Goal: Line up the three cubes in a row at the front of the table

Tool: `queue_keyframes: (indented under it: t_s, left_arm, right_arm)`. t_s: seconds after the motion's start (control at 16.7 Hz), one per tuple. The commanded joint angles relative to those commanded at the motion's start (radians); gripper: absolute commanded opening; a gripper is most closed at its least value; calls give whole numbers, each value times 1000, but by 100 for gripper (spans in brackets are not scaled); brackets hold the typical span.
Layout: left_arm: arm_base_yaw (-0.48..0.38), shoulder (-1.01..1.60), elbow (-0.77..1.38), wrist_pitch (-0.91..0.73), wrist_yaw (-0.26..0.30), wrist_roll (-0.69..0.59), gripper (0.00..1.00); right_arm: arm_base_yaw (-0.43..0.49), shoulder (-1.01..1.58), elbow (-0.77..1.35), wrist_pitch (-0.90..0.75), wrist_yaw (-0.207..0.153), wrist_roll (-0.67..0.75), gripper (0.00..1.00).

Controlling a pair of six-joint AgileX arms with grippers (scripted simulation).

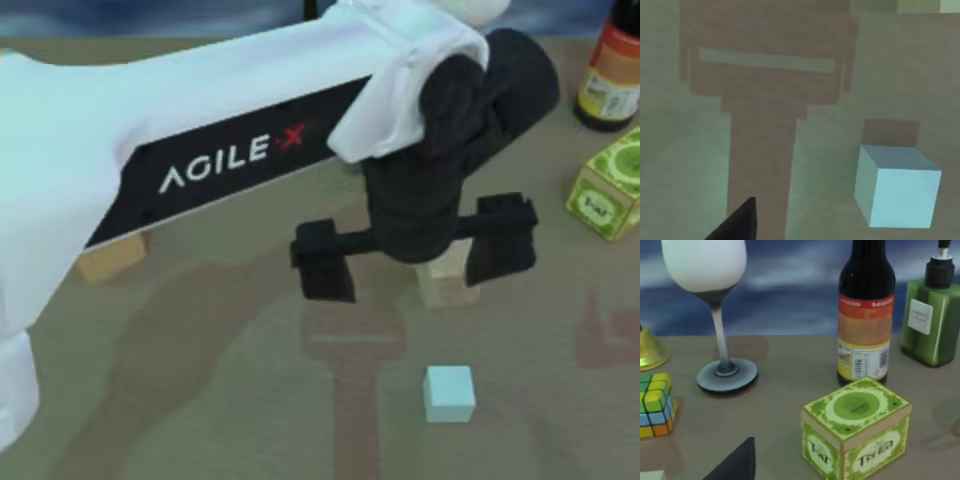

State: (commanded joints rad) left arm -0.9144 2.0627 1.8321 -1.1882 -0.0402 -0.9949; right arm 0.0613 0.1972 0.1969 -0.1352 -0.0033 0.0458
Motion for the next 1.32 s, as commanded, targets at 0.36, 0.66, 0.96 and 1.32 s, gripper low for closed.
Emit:
queue_keyframes:
  t_s: [0.36, 0.66, 0.96, 1.32]
  left_arm:
    - [272, -568, -494, 298, -5, 154, 100]
    - [531, -1147, -1012, 600, -1, 394, 100]
    - [744, -1624, -1458, 881, 13, 672, 100]
    - [905, -1985, -1775, 1134, 35, 937, 100]
  right_arm:
    - [120, 531, 460, -307, 4, 94, 100]
    - [237, 1106, 887, -613, 5, 181, 100]
    - [342, 1578, 1260, -878, 3, 260, 100]
    - [427, 1911, 1583, -1070, 5, 323, 100]
